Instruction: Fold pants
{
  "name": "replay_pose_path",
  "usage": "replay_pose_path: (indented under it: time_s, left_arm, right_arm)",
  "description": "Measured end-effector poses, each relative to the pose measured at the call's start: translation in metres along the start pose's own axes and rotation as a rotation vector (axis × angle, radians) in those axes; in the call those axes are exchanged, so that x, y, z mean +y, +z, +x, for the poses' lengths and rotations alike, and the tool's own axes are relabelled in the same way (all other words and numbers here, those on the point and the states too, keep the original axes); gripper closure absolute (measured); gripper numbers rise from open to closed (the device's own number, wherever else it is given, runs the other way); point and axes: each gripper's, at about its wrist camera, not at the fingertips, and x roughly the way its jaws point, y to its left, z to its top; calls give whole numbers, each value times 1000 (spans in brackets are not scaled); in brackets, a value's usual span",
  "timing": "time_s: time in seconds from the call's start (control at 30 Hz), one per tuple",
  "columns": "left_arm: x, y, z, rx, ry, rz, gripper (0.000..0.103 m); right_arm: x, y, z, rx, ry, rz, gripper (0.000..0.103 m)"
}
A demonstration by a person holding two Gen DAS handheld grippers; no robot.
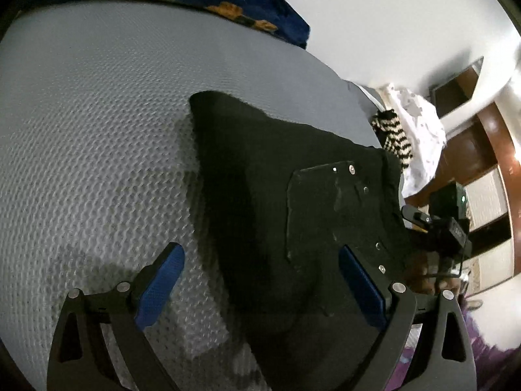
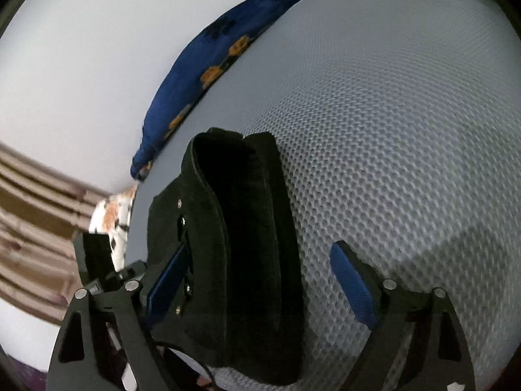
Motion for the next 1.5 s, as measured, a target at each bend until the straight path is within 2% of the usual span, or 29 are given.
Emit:
replay_pose_path:
  time_s: [0.03, 0.07, 0.13, 0.23, 0.3, 0.37, 0.4, 0.47, 0.5, 0.53, 0.6, 0.67, 0.8, 0.83, 0.87, 0.93, 0.97, 1.07, 1.1, 1.13, 1.23, 1.3, 1.37, 1.4, 1.43, 1.5]
  left_arm:
    - [-3, 3, 4, 25, -32, 16, 8]
    - [-4, 4, 7, 37, -60, 16, 8]
    - [-8, 8, 13, 46, -79, 28, 8]
    - [-14, 10, 16, 60, -78, 72, 8]
    - [-14, 10, 17, 40, -80, 73, 8]
    - [-16, 7, 18, 8, -85, 89, 9]
    - [-17, 6, 20, 1, -85, 96, 10]
    - [-14, 5, 17, -29, -95, 82, 24]
    - [-9, 5, 15, -40, -97, 69, 31]
    - [-2, 5, 12, -52, -79, 51, 51]
    - [10, 5, 9, -52, -107, 15, 56]
    - [16, 5, 7, -45, -117, 9, 56]
    - [7, 12, 11, -7, -70, 69, 53]
    - [7, 14, 13, -1, -71, 68, 47]
    - [9, 15, 16, 7, -89, 60, 41]
    - [10, 19, 20, 2, -126, 45, 36]
    - [9, 20, 20, 0, -121, 51, 36]
    - [-5, 22, 26, 17, -98, 124, 25]
    - [-10, 21, 27, 23, -77, 150, 25]
    - [-16, 18, 28, 30, -40, 192, 23]
    - [-26, 15, 32, 47, -6, 263, 14]
    - [-27, 12, 32, 32, 2, 263, 14]
    - [-26, 10, 32, 15, 11, 259, 15]
    - [-26, 9, 31, 6, 22, 257, 17]
    - [-27, 7, 31, -6, 40, 257, 22]
    - [-23, 7, 25, -32, 37, 227, 38]
  right_arm:
    - [2, 3, 3, 13, -2, -17, 21]
    - [3, 4, 6, 24, -10, -36, 33]
    - [3, 7, 17, 78, 16, -45, 48]
    - [6, 9, 24, 99, 32, -67, 48]
    - [6, 11, 29, 129, 36, -65, 54]
    - [4, 12, 35, 175, 63, -39, 70]
    - [1, 11, 37, 185, 90, -6, 71]
    - [1, 9, 37, 180, 106, 14, 75]
    - [2, 7, 35, 171, 111, 27, 76]
    - [3, 6, 33, 162, 122, 38, 78]
    - [2, -2, 27, 140, 152, 55, 78]
    - [4, -11, 26, 135, 160, 58, 79]
    - [1, -14, 29, 139, 137, 52, 77]
    - [1, -12, 29, 142, 112, 38, 70]
    - [2, -11, 30, 142, 80, 16, 67]
    - [2, -8, 28, 154, 93, -6, 60]
    - [2, -6, 28, 164, 105, -20, 56]
    - [-1, -3, 29, 209, 146, -44, 51]
    - [-2, 0, 30, 229, 153, -38, 51]
    - [-4, 4, 31, 250, 158, -17, 51]
    - [-7, 7, 34, 274, 160, 30, 51]
    - [-1, 3, 33, 260, 133, -16, 51]
    - [8, -1, 33, 238, 63, -83, 67]
    - [10, -3, 33, 223, 51, -99, 69]
    - [10, -5, 33, 212, 56, -98, 75]
    - [15, -6, 33, 184, 44, -105, 78]
